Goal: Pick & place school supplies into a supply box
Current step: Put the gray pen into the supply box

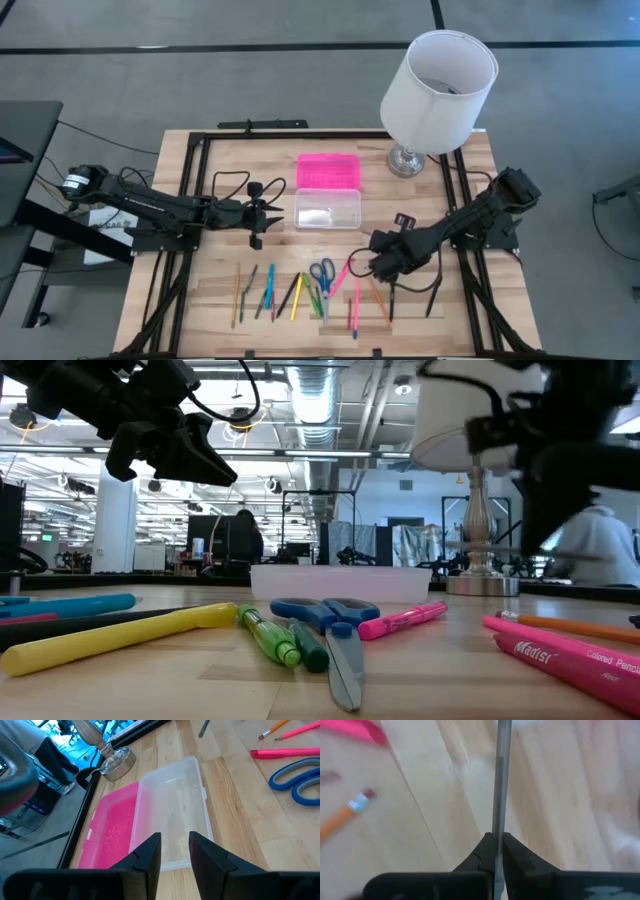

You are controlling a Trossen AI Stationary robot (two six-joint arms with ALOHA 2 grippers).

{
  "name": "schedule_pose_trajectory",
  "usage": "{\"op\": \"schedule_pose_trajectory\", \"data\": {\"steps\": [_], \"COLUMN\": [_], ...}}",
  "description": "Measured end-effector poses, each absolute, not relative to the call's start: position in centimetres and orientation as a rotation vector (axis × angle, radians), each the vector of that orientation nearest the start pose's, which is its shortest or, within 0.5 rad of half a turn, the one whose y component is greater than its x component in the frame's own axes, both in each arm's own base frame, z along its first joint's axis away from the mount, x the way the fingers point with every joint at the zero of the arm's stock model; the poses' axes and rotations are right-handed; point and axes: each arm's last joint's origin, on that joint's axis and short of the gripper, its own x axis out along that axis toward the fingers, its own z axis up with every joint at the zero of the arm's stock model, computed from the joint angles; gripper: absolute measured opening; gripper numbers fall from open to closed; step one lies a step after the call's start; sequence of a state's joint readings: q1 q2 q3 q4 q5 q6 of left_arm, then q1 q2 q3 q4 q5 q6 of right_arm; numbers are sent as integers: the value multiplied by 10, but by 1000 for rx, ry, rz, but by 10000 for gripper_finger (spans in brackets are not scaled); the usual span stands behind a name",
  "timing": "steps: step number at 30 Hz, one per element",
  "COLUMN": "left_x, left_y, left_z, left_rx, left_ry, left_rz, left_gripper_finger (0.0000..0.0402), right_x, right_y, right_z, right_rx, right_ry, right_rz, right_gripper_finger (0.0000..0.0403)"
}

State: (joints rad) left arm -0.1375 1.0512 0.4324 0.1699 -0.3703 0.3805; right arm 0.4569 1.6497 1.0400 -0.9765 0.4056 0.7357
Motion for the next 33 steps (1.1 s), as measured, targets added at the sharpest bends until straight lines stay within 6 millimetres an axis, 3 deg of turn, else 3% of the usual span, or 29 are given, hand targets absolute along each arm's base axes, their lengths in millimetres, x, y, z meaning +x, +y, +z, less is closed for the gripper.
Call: {"op": "schedule_pose_trajectory", "data": {"steps": [7,15,25,33], "left_x": [208,208,208,208], "left_y": [-18,-18,-18,-18], "left_z": [198,198,198,198], "left_rx": [486,486,487,484], "left_ry": [475,475,479,481], "left_rz": [144,144,144,145], "left_gripper_finger": [96,96,96,96], "right_x": [272,314,335,352], "right_y": [97,59,-1,-24], "right_z": [194,200,207,180], "right_rx": [-172,-273,-118,-79], "right_ry": [1233,1058,935,954], "right_rz": [-442,-322,-393,-332], "right_gripper_finger": [3,3,3,3]}}
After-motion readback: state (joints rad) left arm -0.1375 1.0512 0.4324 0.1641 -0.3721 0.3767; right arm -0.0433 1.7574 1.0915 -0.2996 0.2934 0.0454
